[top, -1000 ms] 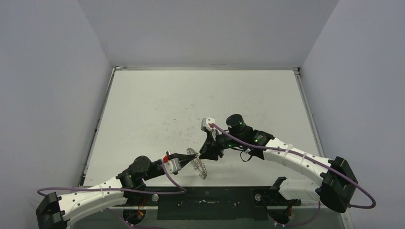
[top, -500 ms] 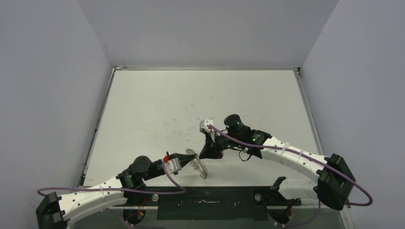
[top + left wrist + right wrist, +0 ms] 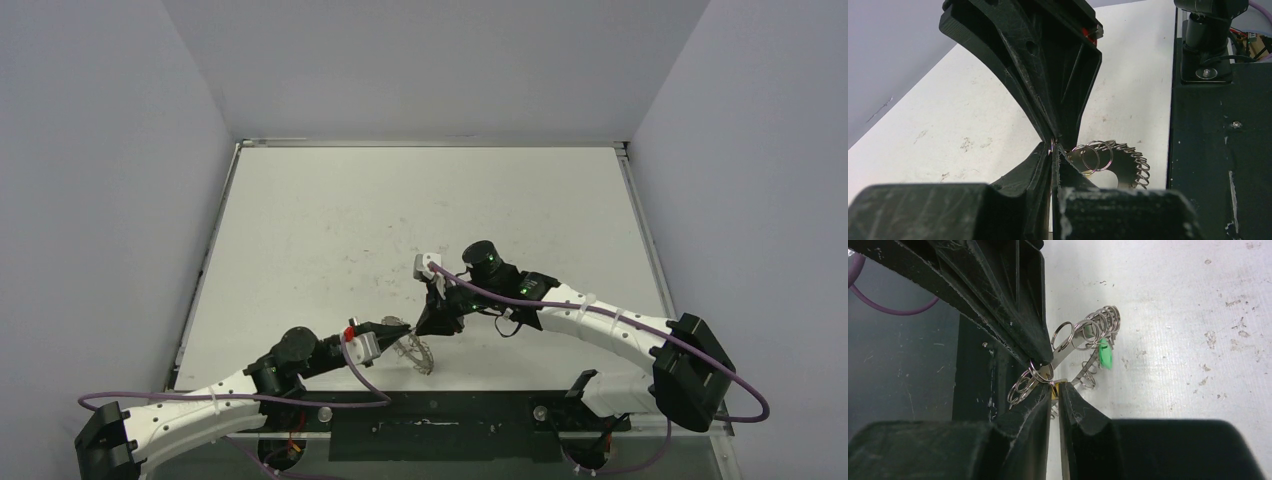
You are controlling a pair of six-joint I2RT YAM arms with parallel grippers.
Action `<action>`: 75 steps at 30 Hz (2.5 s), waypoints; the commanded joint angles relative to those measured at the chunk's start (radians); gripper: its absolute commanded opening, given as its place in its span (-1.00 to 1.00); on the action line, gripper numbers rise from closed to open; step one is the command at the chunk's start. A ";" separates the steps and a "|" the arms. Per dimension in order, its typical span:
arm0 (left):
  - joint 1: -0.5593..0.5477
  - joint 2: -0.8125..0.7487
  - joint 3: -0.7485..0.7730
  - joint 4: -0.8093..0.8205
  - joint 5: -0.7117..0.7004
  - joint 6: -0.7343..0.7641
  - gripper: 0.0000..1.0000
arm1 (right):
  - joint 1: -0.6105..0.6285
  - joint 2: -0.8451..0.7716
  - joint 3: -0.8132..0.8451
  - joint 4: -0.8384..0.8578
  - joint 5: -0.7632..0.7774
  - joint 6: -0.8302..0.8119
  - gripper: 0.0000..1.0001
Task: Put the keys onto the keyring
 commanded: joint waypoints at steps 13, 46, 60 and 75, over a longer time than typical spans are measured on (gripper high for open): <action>-0.004 -0.025 0.007 0.080 0.030 -0.004 -1.00 | -0.002 -0.123 -0.061 0.182 -0.053 -0.193 -0.35; -0.004 -0.019 0.008 0.098 0.036 -0.006 -1.00 | 0.024 -0.081 -0.167 0.389 -0.105 -0.308 -0.55; -0.004 -0.032 0.019 0.064 0.023 -0.001 -1.00 | 0.024 -0.102 -0.093 0.217 -0.062 -0.319 -1.00; -0.003 -0.069 0.176 -0.331 -0.042 0.035 -0.38 | 0.101 0.114 0.455 -0.670 0.245 -0.394 -1.00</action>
